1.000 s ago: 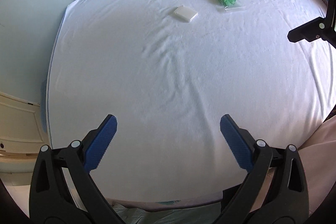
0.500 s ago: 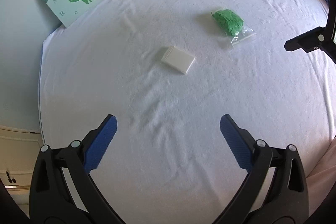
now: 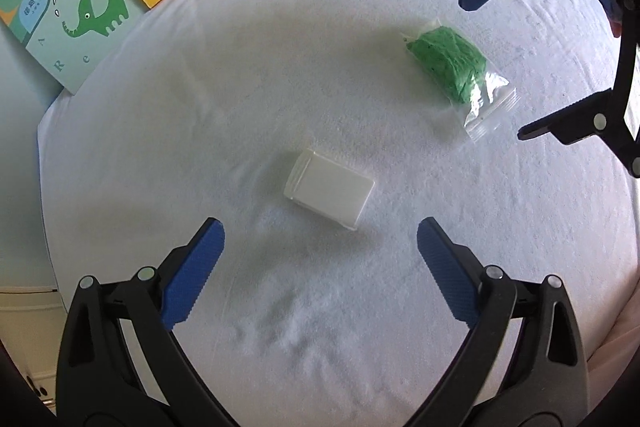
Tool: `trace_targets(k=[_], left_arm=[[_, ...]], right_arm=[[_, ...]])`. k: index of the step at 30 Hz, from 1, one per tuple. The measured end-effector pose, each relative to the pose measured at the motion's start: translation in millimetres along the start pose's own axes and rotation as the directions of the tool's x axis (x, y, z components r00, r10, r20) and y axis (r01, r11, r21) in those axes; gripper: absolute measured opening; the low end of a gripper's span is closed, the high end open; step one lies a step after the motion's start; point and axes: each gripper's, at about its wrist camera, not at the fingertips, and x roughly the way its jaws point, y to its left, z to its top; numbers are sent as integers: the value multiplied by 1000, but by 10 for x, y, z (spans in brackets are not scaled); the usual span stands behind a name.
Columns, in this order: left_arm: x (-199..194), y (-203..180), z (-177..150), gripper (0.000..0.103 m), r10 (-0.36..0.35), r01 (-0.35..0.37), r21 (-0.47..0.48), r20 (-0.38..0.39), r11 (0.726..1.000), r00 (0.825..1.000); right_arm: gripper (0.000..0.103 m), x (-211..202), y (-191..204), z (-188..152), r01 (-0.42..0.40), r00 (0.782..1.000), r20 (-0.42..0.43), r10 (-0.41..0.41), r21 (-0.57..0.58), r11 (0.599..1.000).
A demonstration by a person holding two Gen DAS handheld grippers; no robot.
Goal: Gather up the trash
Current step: 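Grasp the white eraser with the left tool while the right tool grasps the green bag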
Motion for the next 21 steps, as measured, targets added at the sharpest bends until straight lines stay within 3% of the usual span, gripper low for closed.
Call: trace_targets(k=[12, 16, 18, 20, 21], left_arm=[[200, 190, 195, 90, -62, 62, 9, 22, 998, 998], [213, 271, 185, 72, -137, 138, -35, 48, 990, 989], [202, 263, 191, 65, -140, 141, -19, 60, 990, 988], [186, 253, 201, 49, -151, 151, 0, 68, 989, 986], [185, 241, 215, 49, -150, 150, 3, 65, 989, 987]], right_arm=[[85, 177, -94, 118, 2, 1000, -3, -2, -70, 998], [73, 179, -104, 101, -16, 1000, -6, 16, -73, 997], [64, 152, -147, 99, -28, 1000, -1, 28, -52, 998], [56, 129, -208, 99, -45, 999, -4, 45, -31, 998], [55, 118, -222, 96, -50, 999, -4, 50, -25, 998]])
